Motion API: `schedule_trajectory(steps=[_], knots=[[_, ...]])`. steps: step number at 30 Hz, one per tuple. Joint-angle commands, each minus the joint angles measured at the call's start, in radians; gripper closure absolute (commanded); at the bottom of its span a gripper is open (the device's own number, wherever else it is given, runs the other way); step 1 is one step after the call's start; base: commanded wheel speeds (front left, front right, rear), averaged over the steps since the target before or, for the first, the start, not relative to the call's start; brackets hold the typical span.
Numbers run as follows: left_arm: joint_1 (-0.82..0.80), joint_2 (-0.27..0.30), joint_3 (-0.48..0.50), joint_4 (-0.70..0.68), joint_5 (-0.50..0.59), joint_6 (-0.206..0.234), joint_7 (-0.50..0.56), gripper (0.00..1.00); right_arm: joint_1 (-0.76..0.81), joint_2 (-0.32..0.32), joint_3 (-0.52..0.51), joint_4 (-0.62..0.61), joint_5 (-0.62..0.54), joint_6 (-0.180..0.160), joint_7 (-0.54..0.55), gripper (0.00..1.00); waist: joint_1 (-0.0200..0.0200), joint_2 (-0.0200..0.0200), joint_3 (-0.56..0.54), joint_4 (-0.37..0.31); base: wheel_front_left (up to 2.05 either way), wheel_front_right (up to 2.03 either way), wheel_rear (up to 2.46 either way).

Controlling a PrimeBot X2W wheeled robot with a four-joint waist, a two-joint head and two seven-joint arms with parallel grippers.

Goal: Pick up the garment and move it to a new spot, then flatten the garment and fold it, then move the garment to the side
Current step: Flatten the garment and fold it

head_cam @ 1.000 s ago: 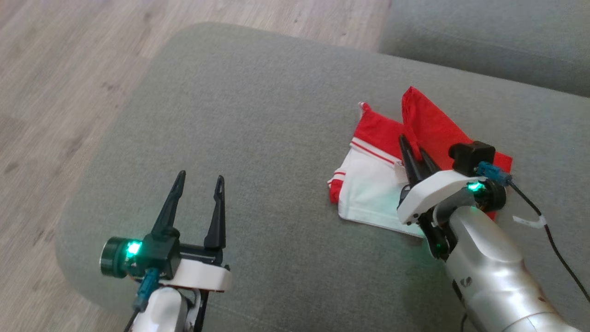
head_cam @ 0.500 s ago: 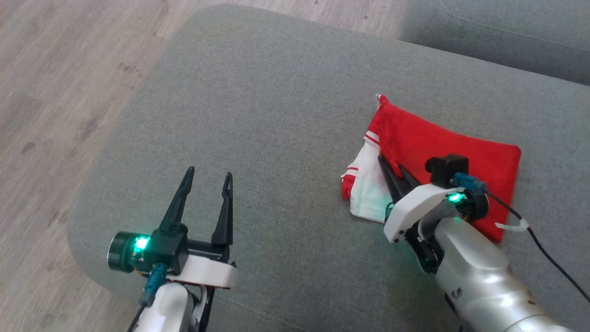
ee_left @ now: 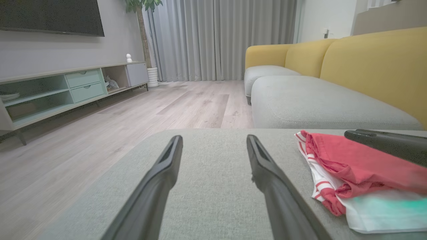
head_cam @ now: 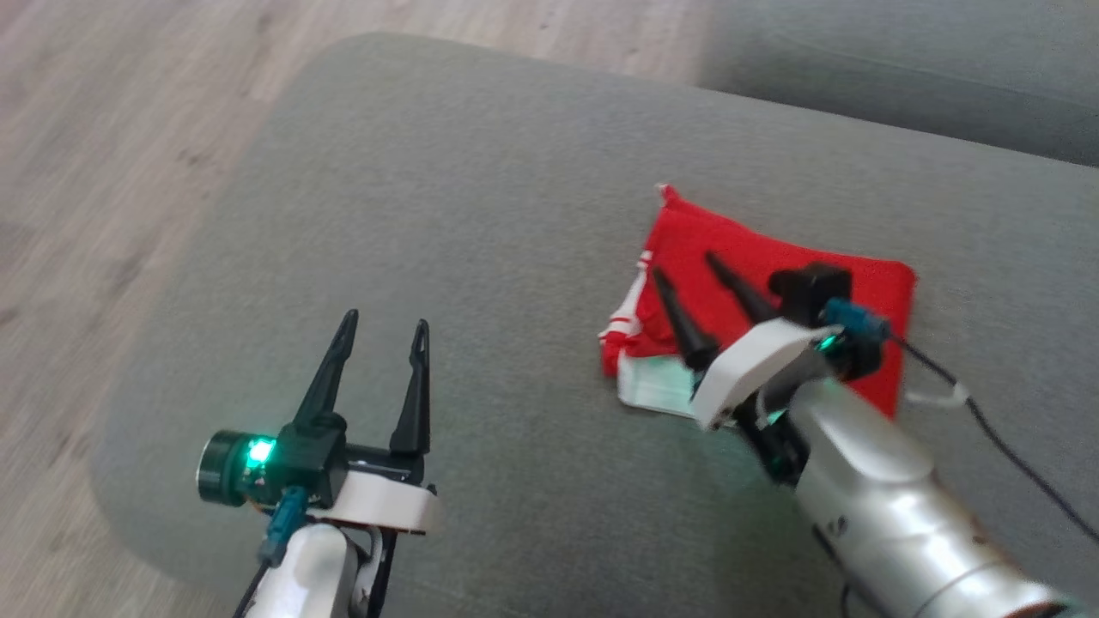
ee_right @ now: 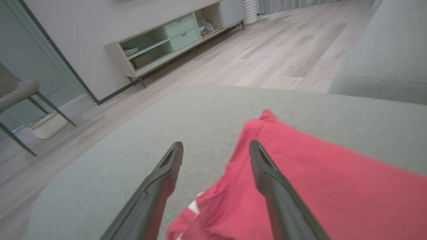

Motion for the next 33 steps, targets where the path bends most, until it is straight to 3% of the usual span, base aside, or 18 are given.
schedule_trajectory(steps=[1,6,14,23,33], knots=[[-0.033,0.008,0.037,-0.031,-0.009,0.006,-0.008,0.0,-0.047,0.014,-0.008,-0.01,-0.036,-0.001,-0.016,0.0,0.0,0.0,-0.014,-0.028,0.0,0.0,0.0],[-0.027,0.008,0.056,-0.034,-0.02,0.013,-0.008,0.0,-0.043,0.013,-0.187,-0.01,-0.259,-0.001,-0.019,0.0,0.0,0.0,-0.035,-0.095,0.0,0.0,0.0],[-0.009,0.006,0.087,-0.021,-0.041,0.013,-0.008,0.0,0.151,0.013,-0.492,-0.232,-0.548,-0.001,-0.019,0.0,0.0,0.0,-0.063,-0.194,0.0,0.0,0.0],[0.019,0.005,0.125,-0.008,-0.042,0.017,-0.008,0.0,0.38,0.014,-0.618,-0.458,-0.541,-0.001,-0.019,0.0,0.0,0.0,-0.076,-0.266,0.0,0.0,0.0],[0.054,0.003,0.153,0.001,-0.028,0.016,-0.008,0.0,0.472,0.014,-0.614,-0.549,-0.456,-0.001,-0.019,0.0,0.0,0.0,-0.067,-0.308,0.0,0.0,0.0]])
